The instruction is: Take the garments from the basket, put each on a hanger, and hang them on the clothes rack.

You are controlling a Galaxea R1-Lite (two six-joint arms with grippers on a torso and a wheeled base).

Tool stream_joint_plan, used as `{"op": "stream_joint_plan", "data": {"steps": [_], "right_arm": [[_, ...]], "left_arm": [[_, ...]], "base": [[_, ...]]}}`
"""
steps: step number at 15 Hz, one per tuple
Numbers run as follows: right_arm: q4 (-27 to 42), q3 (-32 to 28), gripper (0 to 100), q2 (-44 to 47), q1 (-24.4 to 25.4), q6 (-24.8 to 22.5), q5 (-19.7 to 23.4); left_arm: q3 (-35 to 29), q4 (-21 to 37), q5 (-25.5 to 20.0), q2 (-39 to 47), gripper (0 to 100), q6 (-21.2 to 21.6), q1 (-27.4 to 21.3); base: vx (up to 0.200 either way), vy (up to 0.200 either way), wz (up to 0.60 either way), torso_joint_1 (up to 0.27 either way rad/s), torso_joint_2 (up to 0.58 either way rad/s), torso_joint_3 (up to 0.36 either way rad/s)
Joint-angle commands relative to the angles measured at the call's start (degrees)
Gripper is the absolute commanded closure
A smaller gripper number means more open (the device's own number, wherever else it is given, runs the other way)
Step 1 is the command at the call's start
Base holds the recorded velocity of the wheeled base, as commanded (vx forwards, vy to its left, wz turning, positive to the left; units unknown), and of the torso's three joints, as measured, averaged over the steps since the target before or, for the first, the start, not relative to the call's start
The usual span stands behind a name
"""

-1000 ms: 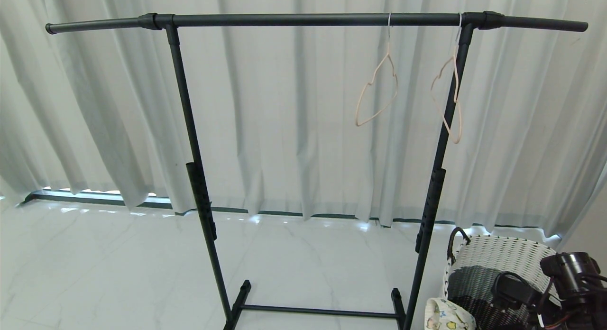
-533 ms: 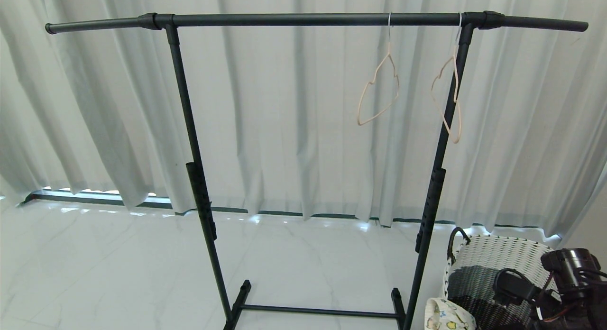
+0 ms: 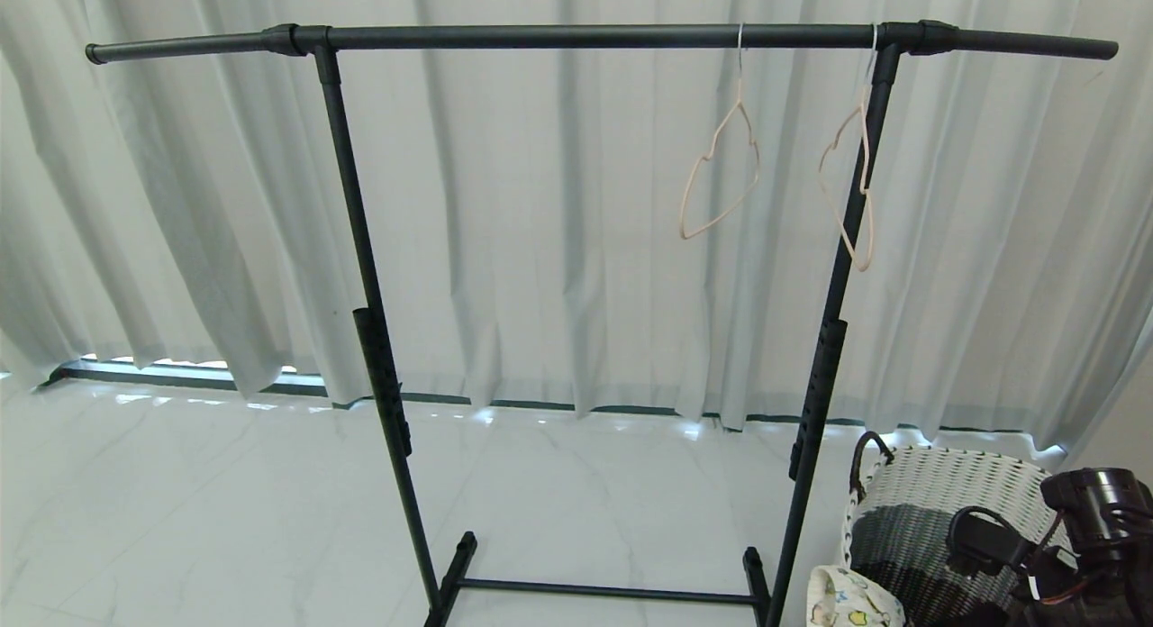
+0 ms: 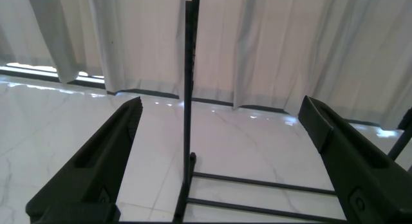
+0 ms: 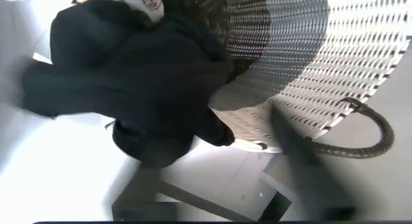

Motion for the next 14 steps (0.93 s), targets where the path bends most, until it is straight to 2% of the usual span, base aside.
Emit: {"op": "stream_joint_plan", "data": {"steps": [1, 3, 5, 6, 7, 8, 10, 11, 14], "right_arm": [[3.5, -0.2, 100, -6.6, 0.0, 0.0, 1.0], [15.0, -4.6, 100, -15.4, 0.2, 0.1, 3.5], [42.0, -18.3, 100, -29.7, 0.4, 0.8, 5.2], [53.1, -25.1, 100, -34.7, 0.6, 2.3, 6.4], [61.4, -31.1, 100, -39.0, 1.7, 4.5, 7.1], [64.7, -34.7, 100, -41.7, 3.0, 6.5, 7.5], [65.2, -40.5, 100, -47.5, 8.6, 13.9, 7.9], [65.6, -42.5, 100, -49.1, 10.1, 15.2, 7.5], [69.4, -45.7, 100, -53.0, 10.3, 15.2, 3.6]], "left_arm": [[0.0, 0.0, 0.0, 0.1, 0, 0.0, 0.0], [0.0, 0.0, 0.0, 0.1, 0, 0.0, 0.0], [0.0, 0.0, 0.0, 0.1, 0, 0.0, 0.0], [0.0, 0.0, 0.0, 0.1, 0, 0.0, 0.0], [0.0, 0.0, 0.0, 0.1, 0, 0.0, 0.0], [0.0, 0.0, 0.0, 0.1, 0, 0.0, 0.0], [0.0, 0.0, 0.0, 0.1, 0, 0.0, 0.0], [0.0, 0.0, 0.0, 0.1, 0, 0.0, 0.0], [0.0, 0.1, 0.0, 0.1, 0, 0.2, 0.0]], "base": [[0.0, 0.0, 0.0, 0.0, 0.0, 0.0], [0.0, 0.0, 0.0, 0.0, 0.0, 0.0], [0.0, 0.0, 0.0, 0.0, 0.0, 0.0], [0.0, 0.0, 0.0, 0.0, 0.0, 0.0], [0.0, 0.0, 0.0, 0.0, 0.0, 0.0], [0.0, 0.0, 0.0, 0.0, 0.0, 0.0], [0.0, 0.0, 0.0, 0.0, 0.0, 0.0], [0.0, 0.0, 0.0, 0.0, 0.0, 0.0], [0.0, 0.0, 0.0, 0.0, 0.0, 0.0]]}}
